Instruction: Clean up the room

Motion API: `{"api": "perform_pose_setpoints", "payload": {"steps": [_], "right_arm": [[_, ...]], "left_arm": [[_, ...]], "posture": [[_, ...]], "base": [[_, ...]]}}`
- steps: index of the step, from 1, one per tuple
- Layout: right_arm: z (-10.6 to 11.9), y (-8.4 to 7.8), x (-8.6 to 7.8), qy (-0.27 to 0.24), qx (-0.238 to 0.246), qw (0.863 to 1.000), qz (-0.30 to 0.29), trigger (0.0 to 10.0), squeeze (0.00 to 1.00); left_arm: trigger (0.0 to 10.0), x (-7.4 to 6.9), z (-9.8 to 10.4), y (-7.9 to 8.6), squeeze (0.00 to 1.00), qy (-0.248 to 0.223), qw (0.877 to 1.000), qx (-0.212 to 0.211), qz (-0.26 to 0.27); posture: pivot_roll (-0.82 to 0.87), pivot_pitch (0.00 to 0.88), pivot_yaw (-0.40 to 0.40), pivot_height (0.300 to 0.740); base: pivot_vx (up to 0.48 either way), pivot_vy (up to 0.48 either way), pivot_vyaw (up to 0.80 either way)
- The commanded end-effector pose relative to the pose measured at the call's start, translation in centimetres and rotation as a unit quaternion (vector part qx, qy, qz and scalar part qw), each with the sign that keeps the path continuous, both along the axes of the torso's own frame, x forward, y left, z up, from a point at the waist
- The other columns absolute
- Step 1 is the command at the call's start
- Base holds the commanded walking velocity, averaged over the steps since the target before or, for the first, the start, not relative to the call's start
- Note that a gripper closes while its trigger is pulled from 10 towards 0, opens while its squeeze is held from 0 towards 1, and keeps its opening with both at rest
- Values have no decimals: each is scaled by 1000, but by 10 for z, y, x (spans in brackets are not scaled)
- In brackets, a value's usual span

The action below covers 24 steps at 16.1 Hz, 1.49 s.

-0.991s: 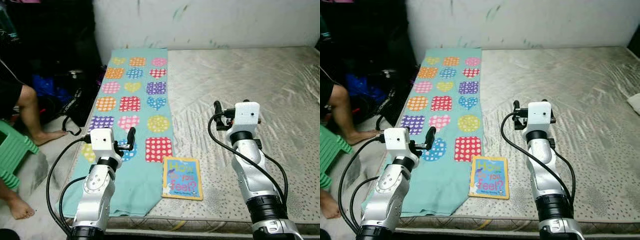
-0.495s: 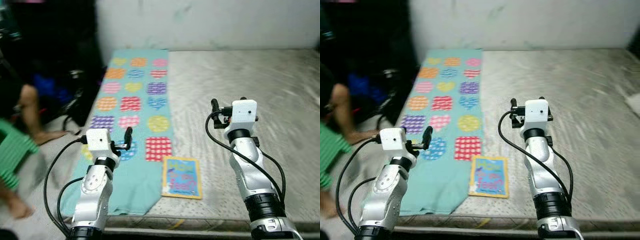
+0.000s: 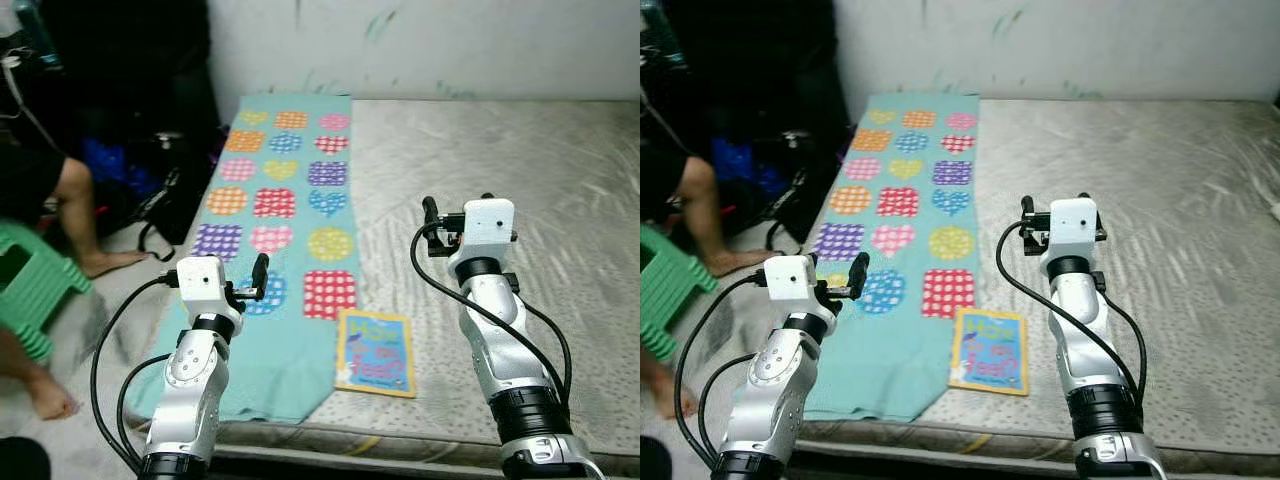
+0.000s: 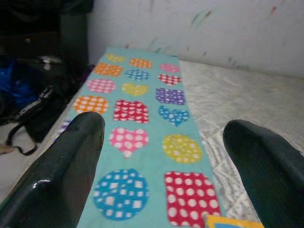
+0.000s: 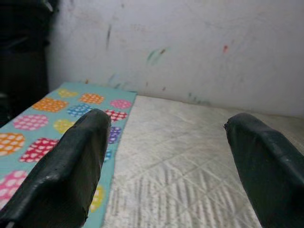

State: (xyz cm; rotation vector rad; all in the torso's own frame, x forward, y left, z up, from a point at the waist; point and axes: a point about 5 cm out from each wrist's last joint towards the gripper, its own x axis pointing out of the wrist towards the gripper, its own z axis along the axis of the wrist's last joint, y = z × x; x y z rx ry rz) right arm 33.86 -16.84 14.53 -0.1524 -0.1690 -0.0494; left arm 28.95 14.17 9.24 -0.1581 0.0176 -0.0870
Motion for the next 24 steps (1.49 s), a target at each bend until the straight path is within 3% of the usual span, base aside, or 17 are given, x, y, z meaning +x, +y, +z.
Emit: {"api": "perform_pose_setpoints", "payload": {"steps": [1, 24], "right_arm": [[3, 3, 0, -6, -2, 1000, 7, 10000, 0], [7, 2, 3, -11, -7, 1000, 5, 10000, 0]], "left_arm": [[10000, -1, 1, 3, 0, -3, 1000, 6, 2], [10000, 1, 1, 3, 0, -4, 1000, 11, 9]], "posture": [[-62, 0, 63, 740], [-66, 0, 57, 740]], "base": [[0, 251, 0], [0, 297, 0]]}}
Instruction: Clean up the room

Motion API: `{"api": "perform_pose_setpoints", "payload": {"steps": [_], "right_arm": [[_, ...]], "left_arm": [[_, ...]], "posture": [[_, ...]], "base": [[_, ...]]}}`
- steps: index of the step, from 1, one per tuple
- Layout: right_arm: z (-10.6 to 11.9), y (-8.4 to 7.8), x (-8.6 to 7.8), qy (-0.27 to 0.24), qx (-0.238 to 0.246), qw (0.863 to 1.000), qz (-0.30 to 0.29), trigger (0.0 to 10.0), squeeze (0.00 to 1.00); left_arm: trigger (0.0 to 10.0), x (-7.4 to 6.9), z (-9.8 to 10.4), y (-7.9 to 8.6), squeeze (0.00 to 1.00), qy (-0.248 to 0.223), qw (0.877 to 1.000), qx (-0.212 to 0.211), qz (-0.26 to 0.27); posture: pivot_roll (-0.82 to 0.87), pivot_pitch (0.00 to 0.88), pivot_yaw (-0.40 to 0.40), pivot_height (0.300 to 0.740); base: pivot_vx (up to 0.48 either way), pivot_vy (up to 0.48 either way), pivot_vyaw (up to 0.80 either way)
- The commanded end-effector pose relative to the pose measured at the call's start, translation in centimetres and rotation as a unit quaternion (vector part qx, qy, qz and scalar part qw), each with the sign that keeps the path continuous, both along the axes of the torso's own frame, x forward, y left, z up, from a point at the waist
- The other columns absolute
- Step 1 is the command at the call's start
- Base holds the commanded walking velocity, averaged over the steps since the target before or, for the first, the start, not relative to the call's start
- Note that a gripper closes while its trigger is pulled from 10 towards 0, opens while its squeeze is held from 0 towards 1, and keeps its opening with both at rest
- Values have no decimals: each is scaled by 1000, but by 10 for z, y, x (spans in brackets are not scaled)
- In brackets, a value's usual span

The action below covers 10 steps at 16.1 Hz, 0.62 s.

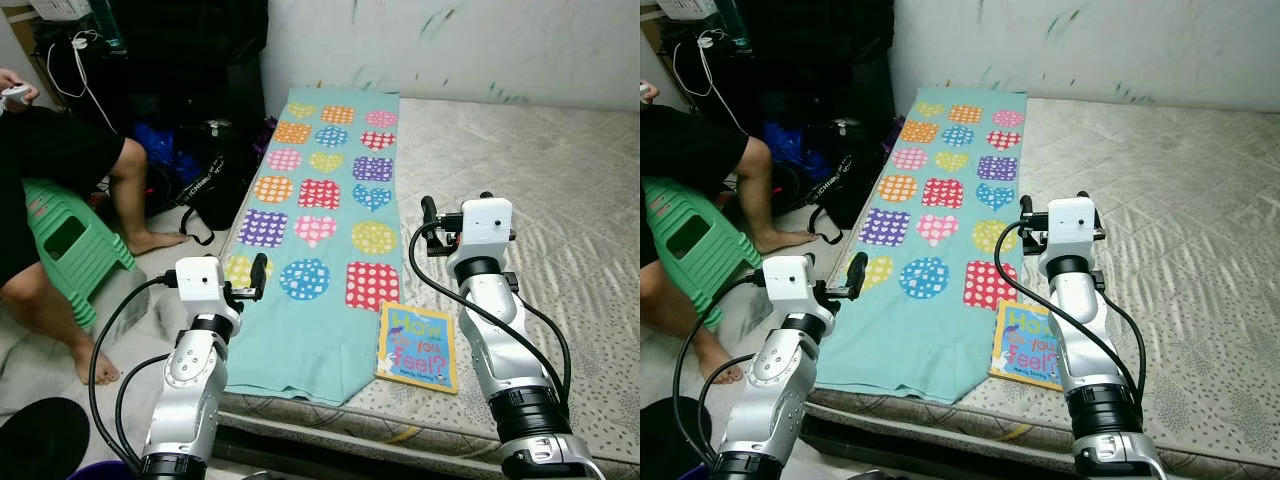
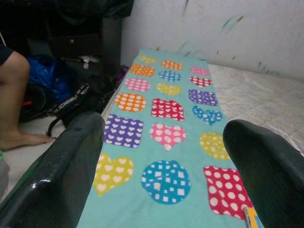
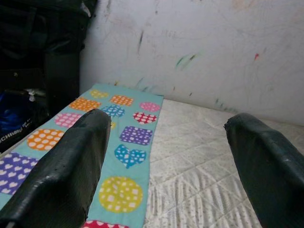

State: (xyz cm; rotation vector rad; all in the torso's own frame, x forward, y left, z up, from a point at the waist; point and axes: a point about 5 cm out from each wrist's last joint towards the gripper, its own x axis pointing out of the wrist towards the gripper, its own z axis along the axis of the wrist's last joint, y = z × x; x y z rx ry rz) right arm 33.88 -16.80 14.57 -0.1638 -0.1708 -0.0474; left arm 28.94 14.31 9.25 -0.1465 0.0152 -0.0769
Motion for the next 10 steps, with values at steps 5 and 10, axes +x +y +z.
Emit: {"api": "perform_pose_setpoints", "payload": {"steps": [5, 10], "right_arm": [[8, 1, 4, -12, -4, 1000, 6, 10000, 0], [9, 1, 4, -15, -8, 1000, 10, 10000, 0]], "left_arm": [[10000, 2, 1, 2, 0, -4, 1000, 7, 5], [10000, 1, 1, 2, 0, -6, 1000, 7, 6]], "posture": [[-66, 0, 54, 740], [-68, 0, 48, 740]], "base": [[0, 350, 0], [0, 378, 0]]}}
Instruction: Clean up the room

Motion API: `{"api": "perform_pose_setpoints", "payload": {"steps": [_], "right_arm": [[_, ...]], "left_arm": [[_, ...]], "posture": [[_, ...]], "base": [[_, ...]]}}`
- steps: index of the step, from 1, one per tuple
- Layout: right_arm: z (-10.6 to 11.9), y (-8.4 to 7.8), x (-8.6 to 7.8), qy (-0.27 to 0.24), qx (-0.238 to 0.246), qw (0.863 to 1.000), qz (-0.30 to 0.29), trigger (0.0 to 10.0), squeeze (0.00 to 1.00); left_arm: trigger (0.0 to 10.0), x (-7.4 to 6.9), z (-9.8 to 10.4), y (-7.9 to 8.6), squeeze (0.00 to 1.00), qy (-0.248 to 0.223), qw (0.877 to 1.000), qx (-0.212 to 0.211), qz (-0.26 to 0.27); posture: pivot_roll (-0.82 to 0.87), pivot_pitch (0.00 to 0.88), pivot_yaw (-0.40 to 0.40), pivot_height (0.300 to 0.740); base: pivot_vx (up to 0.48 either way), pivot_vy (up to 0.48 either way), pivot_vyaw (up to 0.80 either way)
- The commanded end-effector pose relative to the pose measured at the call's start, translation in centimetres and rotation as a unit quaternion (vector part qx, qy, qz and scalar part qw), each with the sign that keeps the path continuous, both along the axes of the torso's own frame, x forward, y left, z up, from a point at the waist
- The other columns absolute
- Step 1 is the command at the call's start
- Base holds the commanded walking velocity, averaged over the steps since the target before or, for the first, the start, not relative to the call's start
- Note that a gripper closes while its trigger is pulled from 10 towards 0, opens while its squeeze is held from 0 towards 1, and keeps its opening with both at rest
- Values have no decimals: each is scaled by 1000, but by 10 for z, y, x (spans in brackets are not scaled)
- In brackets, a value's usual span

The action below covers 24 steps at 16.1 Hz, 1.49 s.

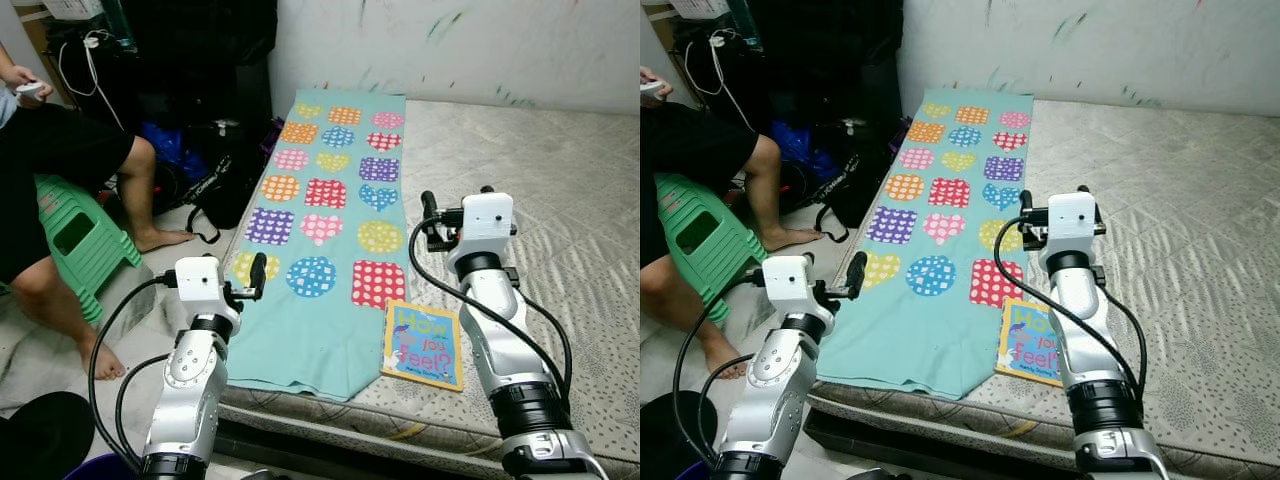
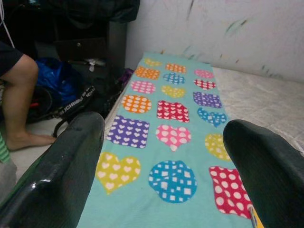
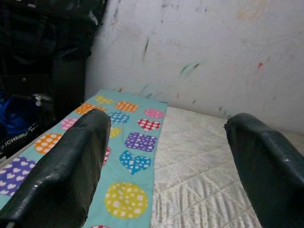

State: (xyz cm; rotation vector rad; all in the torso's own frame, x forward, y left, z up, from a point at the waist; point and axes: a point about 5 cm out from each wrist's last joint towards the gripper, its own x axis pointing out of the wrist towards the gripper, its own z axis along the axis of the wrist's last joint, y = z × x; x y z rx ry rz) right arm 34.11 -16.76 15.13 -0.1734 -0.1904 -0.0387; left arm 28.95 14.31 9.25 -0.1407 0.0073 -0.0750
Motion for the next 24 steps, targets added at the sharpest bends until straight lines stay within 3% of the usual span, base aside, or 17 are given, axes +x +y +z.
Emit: {"api": "perform_pose_setpoints", "payload": {"steps": [1, 7, 16, 24], "right_arm": [[4, 1, 2, -6, -4, 1000, 6, 10000, 0], [4, 1, 2, -6, -6, 1000, 7, 10000, 0], [2, -2, 0, -3, -10, 1000, 4, 10000, 0], [1, -4, -1, -1, -13, 1000, 2, 10000, 0]], "left_arm": [[10000, 1, 1, 1, 0, -2, 1000, 4, 5], [10000, 2, 1, 2, 0, -4, 1000, 2, 8], [10000, 1, 5, 2, 0, -21, 1000, -17, -5], [10000, -1, 4, 2, 0, -21, 999, -26, 0]], "posture": [[-68, 0, 48, 740], [-69, 0, 46, 740], [-78, 0, 48, 740], [-80, 0, 45, 740]], "base": [[0, 379, 0], [0, 381, 0], [0, 0, 0], [298, 0, 0]]}}
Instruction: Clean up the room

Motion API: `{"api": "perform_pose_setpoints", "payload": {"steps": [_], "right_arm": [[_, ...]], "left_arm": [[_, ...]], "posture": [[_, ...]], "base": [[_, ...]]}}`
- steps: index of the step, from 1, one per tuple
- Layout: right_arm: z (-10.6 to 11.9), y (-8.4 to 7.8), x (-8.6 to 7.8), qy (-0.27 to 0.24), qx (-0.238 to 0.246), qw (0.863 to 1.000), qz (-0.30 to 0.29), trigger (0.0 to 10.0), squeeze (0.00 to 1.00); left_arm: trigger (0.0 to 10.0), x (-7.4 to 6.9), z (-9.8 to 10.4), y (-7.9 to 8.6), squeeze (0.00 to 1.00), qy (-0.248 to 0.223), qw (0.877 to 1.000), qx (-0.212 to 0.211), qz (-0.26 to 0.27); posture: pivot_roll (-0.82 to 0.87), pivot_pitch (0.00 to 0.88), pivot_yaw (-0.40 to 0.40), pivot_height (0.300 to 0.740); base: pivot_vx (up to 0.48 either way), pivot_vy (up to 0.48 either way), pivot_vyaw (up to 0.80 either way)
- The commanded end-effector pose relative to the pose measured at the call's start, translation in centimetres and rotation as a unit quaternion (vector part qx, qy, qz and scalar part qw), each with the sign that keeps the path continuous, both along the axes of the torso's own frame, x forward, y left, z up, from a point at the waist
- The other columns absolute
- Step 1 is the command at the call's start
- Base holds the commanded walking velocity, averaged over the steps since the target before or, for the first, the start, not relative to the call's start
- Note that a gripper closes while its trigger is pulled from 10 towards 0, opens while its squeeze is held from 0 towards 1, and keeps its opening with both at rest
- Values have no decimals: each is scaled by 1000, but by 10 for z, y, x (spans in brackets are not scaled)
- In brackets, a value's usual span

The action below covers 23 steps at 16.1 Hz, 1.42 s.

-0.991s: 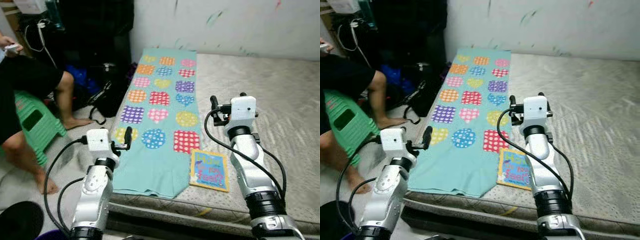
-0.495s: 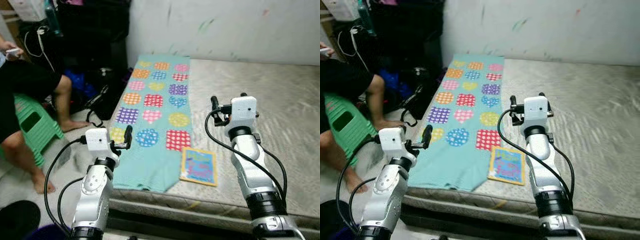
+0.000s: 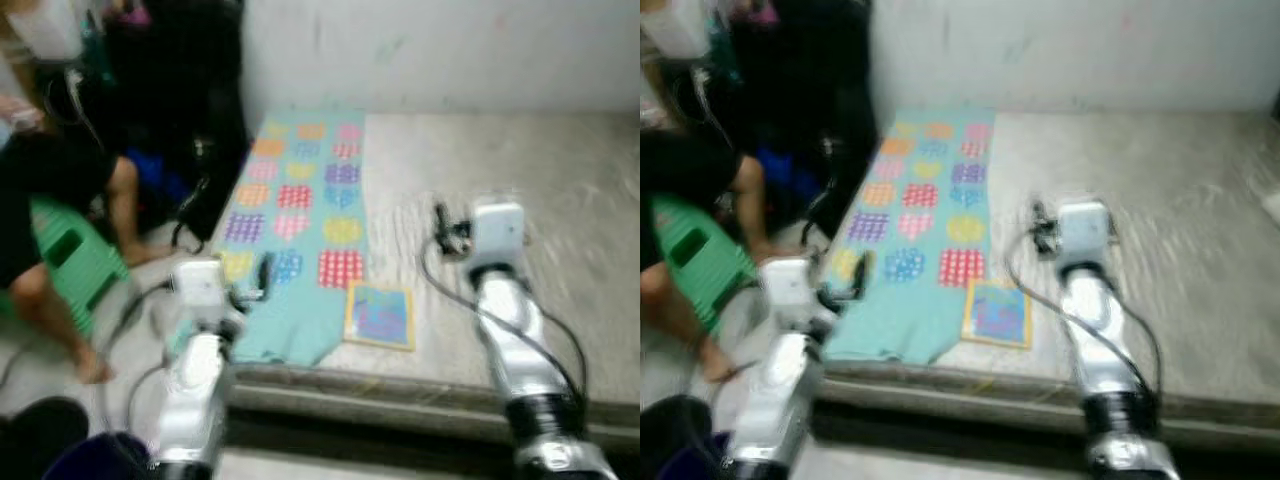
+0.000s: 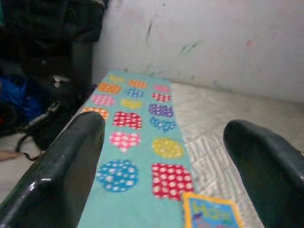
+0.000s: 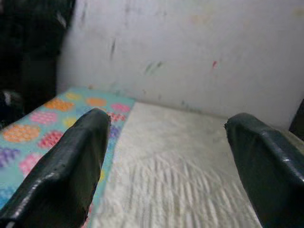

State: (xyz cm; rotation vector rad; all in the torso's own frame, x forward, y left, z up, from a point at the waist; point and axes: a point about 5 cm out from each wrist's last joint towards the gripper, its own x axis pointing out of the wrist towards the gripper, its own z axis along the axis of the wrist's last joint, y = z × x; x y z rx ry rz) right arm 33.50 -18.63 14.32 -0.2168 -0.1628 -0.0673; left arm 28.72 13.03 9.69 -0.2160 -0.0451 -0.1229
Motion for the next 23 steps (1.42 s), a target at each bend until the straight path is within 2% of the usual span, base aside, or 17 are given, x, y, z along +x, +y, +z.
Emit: {"api": "perform_pose_setpoints", "payload": {"steps": [1, 8, 12, 14, 16, 20, 23], "right_arm": [[9, 14, 5, -13, 6, 1000, 19, 10000, 0], [7, 14, 4, -10, 4, 1000, 20, 10000, 0], [1, 16, 4, 4, 4, 1000, 29, 10000, 0], [-23, 25, 0, 59, -12, 996, 69, 10000, 0], [-55, 19, -10, 132, -39, 989, 61, 10000, 0], [-73, 13, -17, 162, -26, 985, 57, 10000, 0], [-76, 12, -17, 165, -25, 984, 56, 10000, 0]], "left_arm": [[10000, 2, 0, 16, 0, 6, 999, 8, 30], [10000, 1, -3, 14, 0, 14, 999, 16, 28], [10000, -2, -10, 19, 0, 22, 999, 27, 36], [10000, -7, -22, 26, 0, 41, 997, 35, 50], [10000, -7, -26, 32, 0, 57, 996, 22, 62], [10000, -7, -35, 37, 0, 88, 994, 11, 68], [10000, -6, -35, 36, 0, 86, 994, 19, 59]], "posture": [[-80, 0, 45, 740], [-82, 0, 43, 740], [-78, 0, 43, 740], [-72, 0, 38, 740], [-65, 0, 33, 740], [-67, 0, 38, 740], [-65, 0, 42, 740]], "base": [[0, 0, 0], [0, 0, 0], [0, 0, 0], [0, 0, 0], [0, 0, 0], [0, 0, 0], [0, 0, 0]]}}
